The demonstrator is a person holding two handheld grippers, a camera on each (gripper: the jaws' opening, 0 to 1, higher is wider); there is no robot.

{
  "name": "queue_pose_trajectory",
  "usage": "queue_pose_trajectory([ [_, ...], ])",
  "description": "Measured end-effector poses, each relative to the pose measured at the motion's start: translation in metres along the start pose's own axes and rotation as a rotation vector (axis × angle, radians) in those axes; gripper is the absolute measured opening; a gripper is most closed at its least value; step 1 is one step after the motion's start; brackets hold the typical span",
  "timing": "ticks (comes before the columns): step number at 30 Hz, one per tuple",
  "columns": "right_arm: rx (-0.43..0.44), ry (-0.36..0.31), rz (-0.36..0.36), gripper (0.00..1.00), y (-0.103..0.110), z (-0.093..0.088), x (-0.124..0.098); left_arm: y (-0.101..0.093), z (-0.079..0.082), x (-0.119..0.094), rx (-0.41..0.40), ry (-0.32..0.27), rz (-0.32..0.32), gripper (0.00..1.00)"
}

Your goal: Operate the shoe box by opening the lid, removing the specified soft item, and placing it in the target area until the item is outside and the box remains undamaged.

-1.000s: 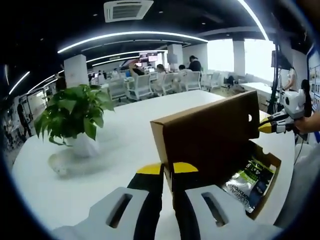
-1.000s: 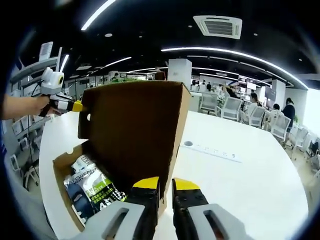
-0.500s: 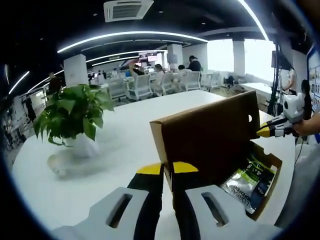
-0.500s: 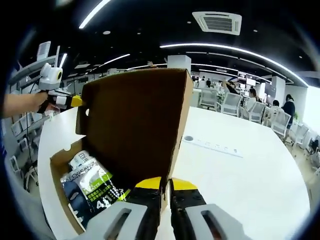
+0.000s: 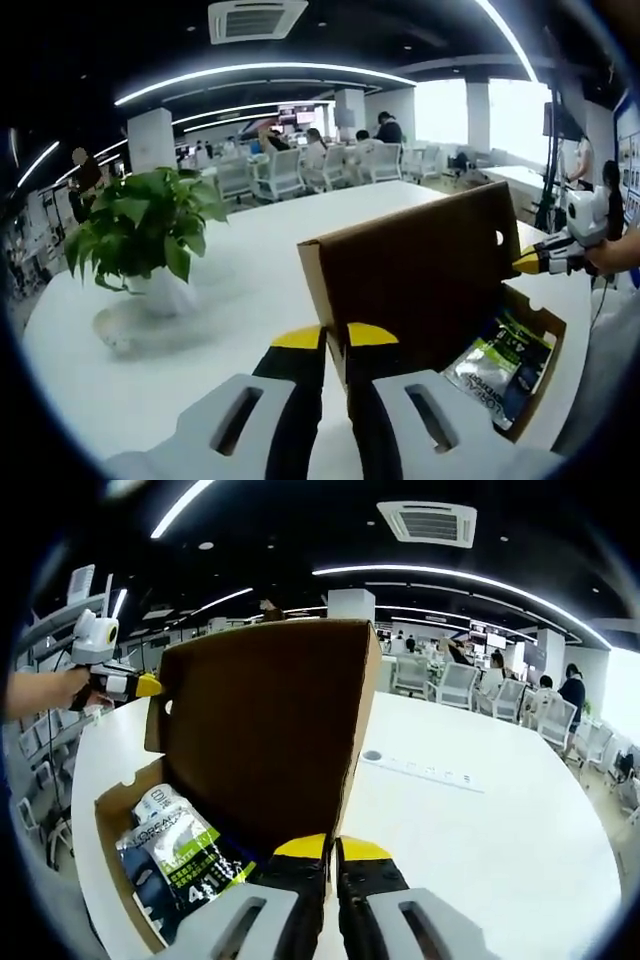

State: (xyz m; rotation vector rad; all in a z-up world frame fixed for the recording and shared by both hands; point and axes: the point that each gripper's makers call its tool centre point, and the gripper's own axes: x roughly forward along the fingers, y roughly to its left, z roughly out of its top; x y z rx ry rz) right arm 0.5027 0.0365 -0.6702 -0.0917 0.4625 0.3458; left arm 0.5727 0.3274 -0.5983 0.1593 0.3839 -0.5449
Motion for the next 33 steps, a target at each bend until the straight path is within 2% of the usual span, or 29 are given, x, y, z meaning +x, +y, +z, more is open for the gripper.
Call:
queue_pose_trajectory([
  [6, 0.001, 0.003, 0.004, 0.0, 0.0, 0.001, 0.0, -0.001, -0.002, 0.0, 0.005, 0.001, 0.0, 0.07],
  [16, 0.003, 0.006, 0.001, 0.0, -0.001, 0.001, 0.002, -0.002, -0.024, -0.004, 0.003, 0.039, 0.002, 0.08],
  [33, 0.001, 0.015, 0.004, 0.0, 0.0, 0.002, 0.003, -0.01, -0.05, -0.006, -0.003, 0.08, 0.006, 0.08],
])
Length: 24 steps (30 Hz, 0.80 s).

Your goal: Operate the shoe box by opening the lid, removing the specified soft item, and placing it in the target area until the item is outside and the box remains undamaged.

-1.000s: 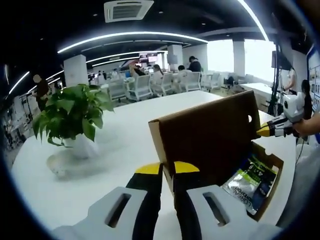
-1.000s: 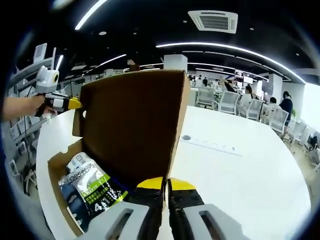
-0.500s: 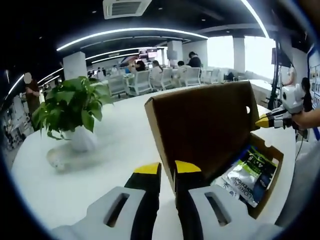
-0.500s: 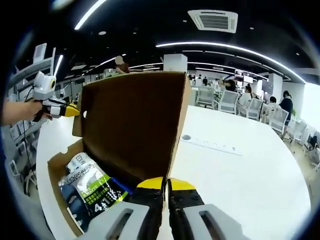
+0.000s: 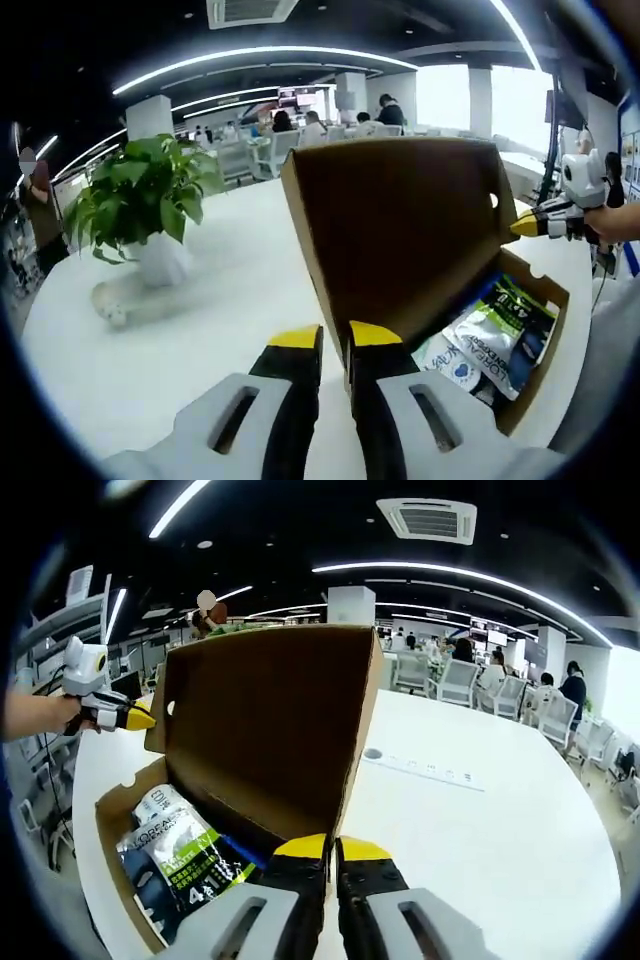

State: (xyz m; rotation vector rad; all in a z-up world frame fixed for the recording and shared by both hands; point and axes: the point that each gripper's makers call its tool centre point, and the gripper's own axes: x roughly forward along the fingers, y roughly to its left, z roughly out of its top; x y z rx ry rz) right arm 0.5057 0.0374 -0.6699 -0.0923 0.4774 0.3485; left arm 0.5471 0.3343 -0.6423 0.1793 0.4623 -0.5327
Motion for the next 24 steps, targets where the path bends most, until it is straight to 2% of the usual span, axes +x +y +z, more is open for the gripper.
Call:
queue_pose_trajectory([
  [15, 0.017, 0.002, -0.001, 0.0, -0.001, 0.001, 0.001, -0.005, -0.019, 0.001, -0.02, 0.034, 0.005, 0.06],
  [24, 0.021, 0.002, -0.002, 0.0, -0.003, 0.001, 0.002, -0.004, -0.019, 0.006, -0.018, 0.042, 0.014, 0.04],
])
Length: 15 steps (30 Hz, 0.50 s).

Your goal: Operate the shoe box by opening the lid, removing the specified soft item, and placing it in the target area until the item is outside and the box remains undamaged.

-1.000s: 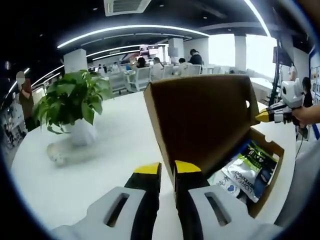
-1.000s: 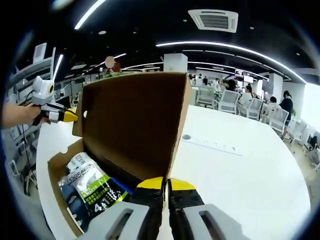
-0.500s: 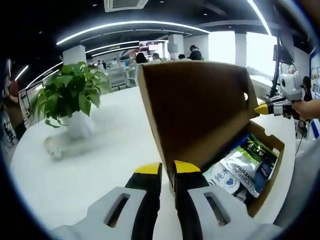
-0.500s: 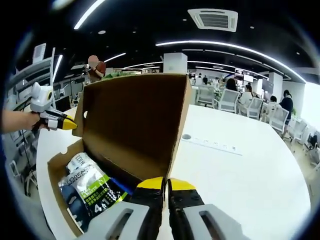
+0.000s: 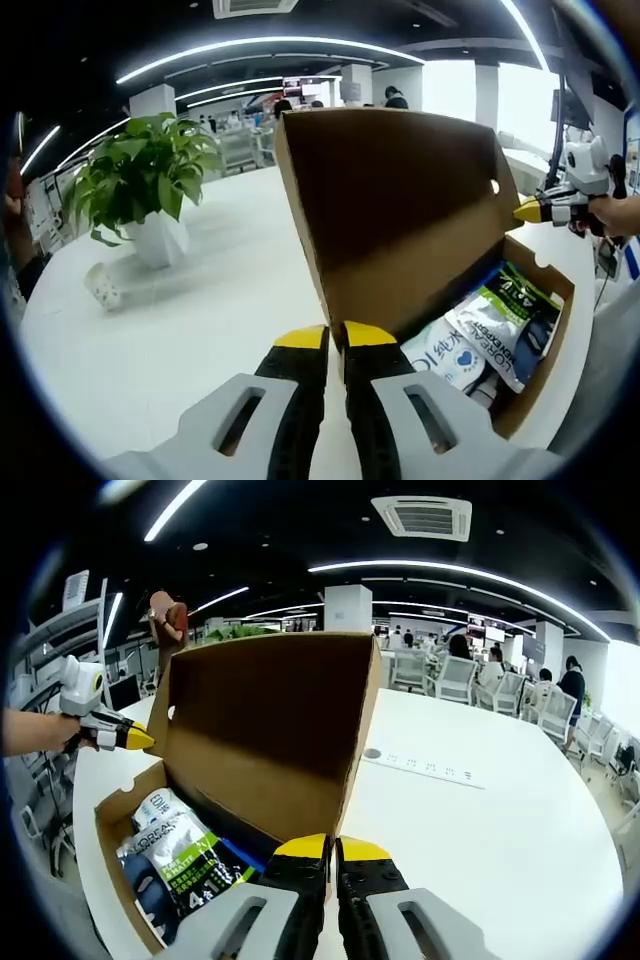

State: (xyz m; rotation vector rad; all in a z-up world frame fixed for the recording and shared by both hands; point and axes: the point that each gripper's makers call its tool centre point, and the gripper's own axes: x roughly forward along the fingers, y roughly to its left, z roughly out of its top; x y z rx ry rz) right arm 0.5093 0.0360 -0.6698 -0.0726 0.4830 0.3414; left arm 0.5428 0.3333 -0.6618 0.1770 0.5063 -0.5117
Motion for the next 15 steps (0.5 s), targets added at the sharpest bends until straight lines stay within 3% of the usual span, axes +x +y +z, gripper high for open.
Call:
queue_pose_trajectory([
  [15, 0.0, 0.007, 0.0, 0.0, -0.002, 0.0012, 0.0048, 0.0041, 0.0014, 0.0054, -0.009, 0.006, 0.004, 0.03],
])
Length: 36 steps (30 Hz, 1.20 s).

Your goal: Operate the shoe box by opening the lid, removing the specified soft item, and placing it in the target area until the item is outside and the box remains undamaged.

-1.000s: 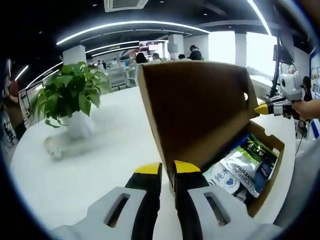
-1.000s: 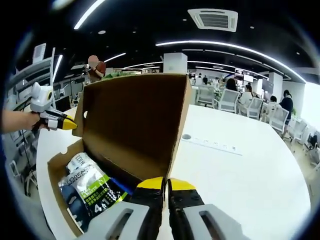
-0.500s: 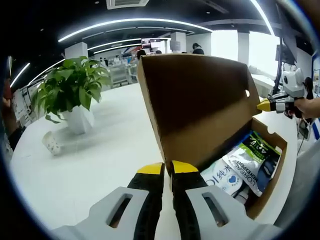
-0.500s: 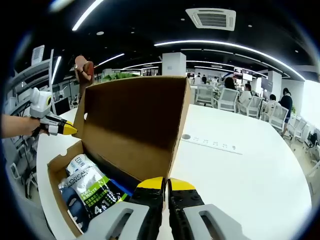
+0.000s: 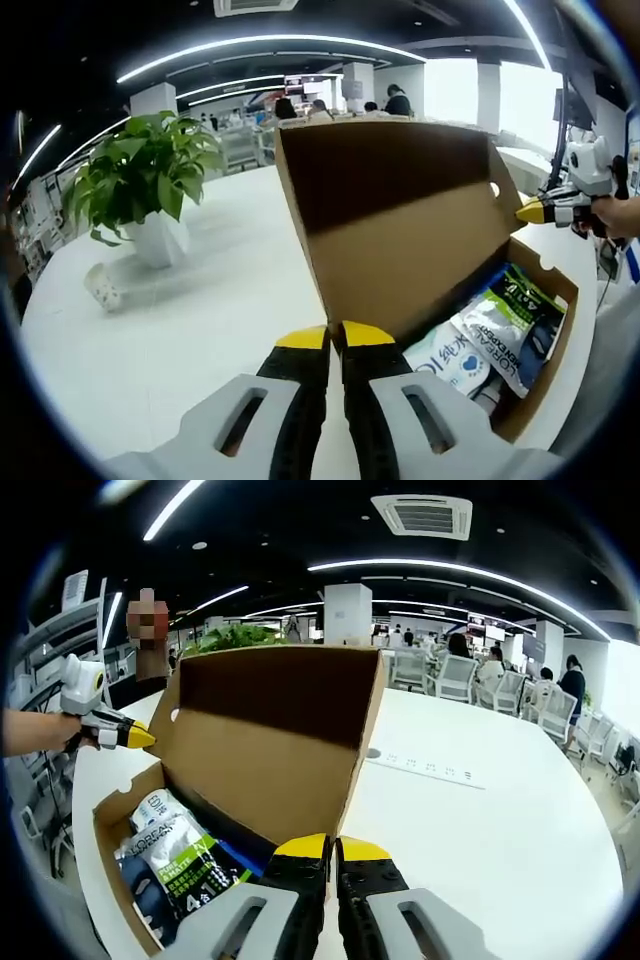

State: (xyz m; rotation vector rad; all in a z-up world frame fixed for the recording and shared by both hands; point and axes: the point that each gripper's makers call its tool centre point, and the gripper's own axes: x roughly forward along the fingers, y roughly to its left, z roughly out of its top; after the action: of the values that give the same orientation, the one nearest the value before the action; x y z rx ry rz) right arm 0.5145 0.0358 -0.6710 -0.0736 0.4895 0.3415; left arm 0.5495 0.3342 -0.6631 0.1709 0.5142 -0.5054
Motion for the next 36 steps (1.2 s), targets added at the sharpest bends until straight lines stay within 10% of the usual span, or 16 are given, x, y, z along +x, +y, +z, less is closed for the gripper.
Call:
queue_pose_trajectory([
  [36, 0.003, 0.024, 0.005, 0.0, -0.006, 0.002, 0.011, 0.005, 0.004, 0.009, 0.002, 0.029, -0.012, 0.02],
])
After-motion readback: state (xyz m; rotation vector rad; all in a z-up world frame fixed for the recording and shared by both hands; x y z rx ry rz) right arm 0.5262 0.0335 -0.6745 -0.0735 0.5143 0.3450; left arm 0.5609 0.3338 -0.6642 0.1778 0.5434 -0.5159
